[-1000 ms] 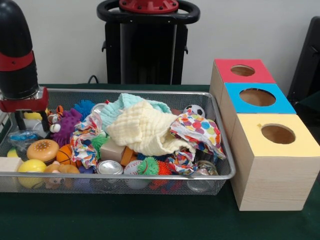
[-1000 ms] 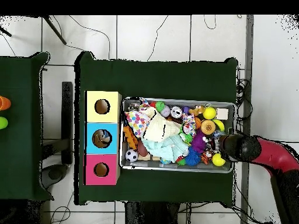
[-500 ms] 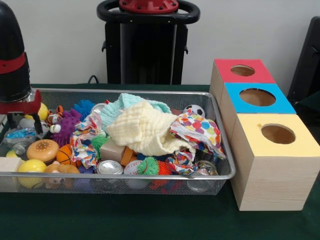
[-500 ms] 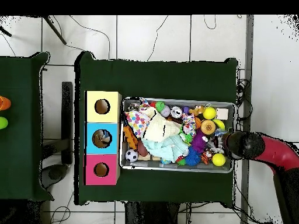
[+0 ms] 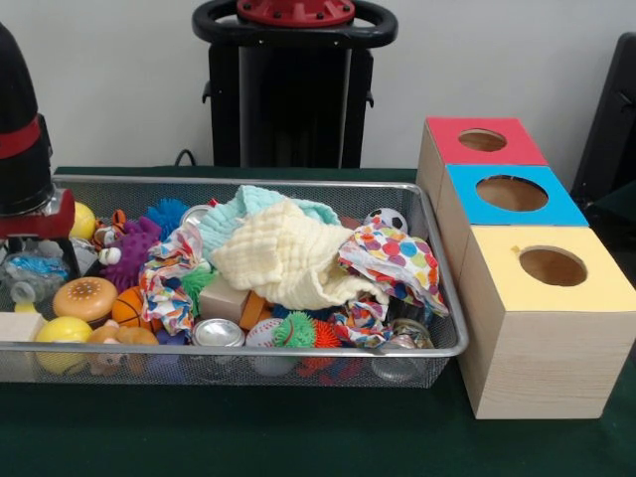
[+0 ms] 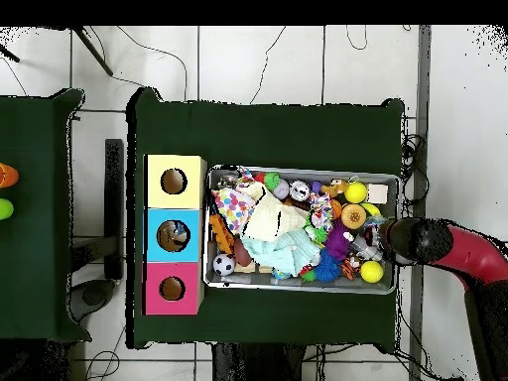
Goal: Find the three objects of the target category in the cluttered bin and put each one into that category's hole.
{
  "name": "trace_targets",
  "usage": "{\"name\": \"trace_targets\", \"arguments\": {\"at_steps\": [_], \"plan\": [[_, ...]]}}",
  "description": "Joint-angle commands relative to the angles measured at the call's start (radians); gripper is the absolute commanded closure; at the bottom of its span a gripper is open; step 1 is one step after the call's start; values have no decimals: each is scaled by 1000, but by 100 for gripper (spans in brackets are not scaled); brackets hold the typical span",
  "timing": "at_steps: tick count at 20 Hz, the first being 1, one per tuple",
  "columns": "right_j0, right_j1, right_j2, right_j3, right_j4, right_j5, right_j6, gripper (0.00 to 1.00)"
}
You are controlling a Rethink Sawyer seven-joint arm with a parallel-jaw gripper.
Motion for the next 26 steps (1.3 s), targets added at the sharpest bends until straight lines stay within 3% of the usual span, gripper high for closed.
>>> {"name": "trace_targets", "arguments": {"at_steps": [1,8,19,26], "plan": [[12,48,33,-34,-16,26,-154,0],[7,39,34,-15,4,29,-132,0],[-24,-44,34,69,38,54,-129,0],[-32,9,35,57,14,-65,-88,0]]}}
